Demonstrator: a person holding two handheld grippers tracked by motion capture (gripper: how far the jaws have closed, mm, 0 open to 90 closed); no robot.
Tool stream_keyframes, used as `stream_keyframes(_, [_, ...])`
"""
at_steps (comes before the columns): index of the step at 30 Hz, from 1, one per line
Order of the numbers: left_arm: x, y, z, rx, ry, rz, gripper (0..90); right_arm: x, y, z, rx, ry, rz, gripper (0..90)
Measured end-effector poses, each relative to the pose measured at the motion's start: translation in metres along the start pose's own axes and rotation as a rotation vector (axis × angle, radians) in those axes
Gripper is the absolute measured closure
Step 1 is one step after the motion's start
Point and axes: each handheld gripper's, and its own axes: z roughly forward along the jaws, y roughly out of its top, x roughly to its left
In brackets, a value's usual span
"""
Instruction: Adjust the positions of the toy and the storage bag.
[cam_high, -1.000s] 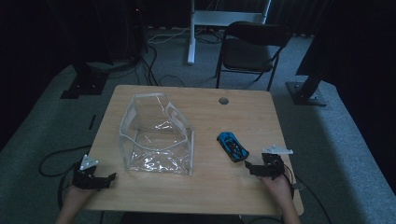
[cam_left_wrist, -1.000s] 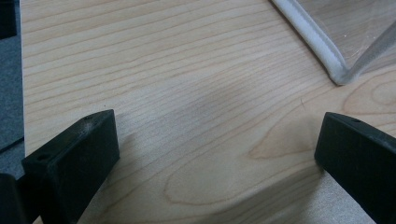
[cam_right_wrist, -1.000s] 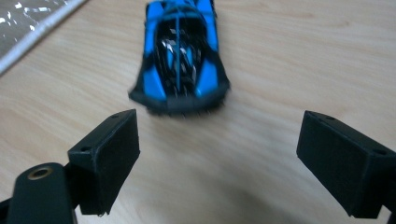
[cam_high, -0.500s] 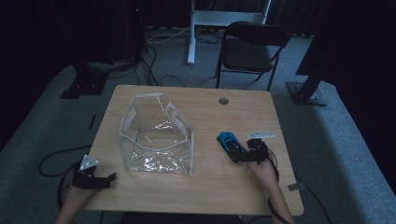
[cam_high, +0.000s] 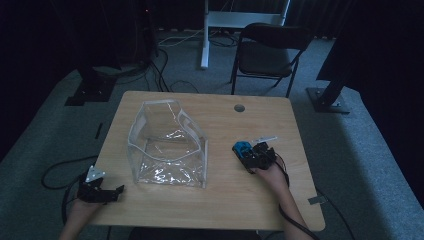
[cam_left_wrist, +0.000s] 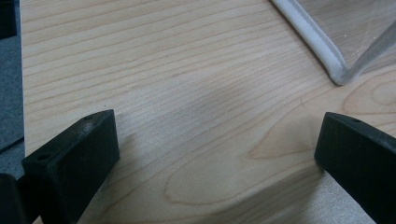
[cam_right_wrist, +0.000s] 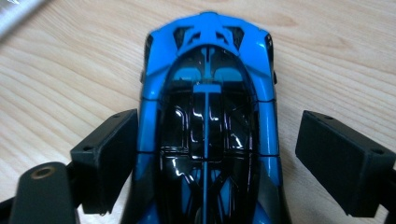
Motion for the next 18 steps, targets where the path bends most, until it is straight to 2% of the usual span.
stream_keyframes(2, [0.0000,0.0000,0.0000,0.000,0.000,0.000,0.3,0.0010,-0.0009,0.0036,0.015,-0.002,-0.012,14.2])
stream_keyframes(5, [0.0000,0.0000,0.0000,0.000,0.000,0.000,0.3,0.0031,-0.0009,0.0025,0.002,0.012,-0.025,23.1])
stream_keyframes(8, [0.0000,0.0000,0.0000,0.000,0.000,0.000,0.3,0.0064,-0.0011,0.0030,-0.001,-0.008,-0.036,24.8])
stream_keyframes(14, [0.0000,0.0000,0.0000,0.000,0.000,0.000,0.3,0.0030,-0.0040,0.0014,-0.028,0.022,-0.028,25.3])
stream_keyframes(18, [0.0000,0.0000,0.0000,0.000,0.000,0.000,0.3,-0.0017,-0.0048,-0.0025,-0.037,0.050,0.006,25.5])
